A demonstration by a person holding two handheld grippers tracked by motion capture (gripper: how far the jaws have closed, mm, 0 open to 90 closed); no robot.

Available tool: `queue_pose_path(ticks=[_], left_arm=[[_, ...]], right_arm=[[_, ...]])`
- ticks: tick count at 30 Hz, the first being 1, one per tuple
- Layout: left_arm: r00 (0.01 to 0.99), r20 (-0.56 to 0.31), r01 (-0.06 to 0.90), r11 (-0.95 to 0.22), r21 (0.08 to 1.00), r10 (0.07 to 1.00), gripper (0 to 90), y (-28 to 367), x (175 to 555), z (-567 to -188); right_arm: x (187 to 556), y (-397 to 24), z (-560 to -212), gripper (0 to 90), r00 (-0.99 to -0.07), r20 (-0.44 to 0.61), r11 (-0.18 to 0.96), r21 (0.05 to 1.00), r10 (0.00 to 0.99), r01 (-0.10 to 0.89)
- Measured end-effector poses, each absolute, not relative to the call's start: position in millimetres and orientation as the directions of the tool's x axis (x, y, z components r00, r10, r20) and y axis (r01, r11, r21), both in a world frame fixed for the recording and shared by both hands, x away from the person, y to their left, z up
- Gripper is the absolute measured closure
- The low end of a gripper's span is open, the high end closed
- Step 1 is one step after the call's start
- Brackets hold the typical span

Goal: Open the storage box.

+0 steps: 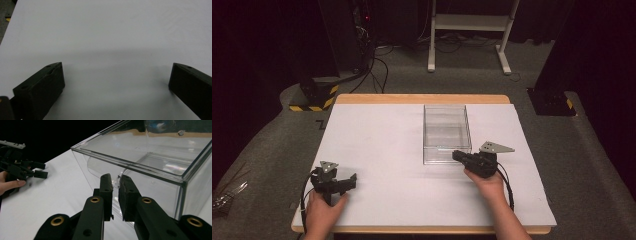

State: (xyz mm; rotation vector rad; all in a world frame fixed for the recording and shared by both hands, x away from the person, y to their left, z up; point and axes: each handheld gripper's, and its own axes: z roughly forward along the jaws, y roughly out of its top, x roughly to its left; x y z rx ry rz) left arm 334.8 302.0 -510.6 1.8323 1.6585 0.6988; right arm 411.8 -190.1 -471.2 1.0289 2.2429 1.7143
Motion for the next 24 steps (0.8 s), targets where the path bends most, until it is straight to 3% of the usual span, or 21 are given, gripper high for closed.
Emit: queue_pose_path(ticks=[24], left_arm=[[0.097,0.006,0.701,-0.073,0.709,0.995,0.4,302.1,334.9,-510.5]], right_arm=[[396.2,-193.3,-470.6,82.9,-0.766,0.285,0.129,0.894,0.576,0.429]])
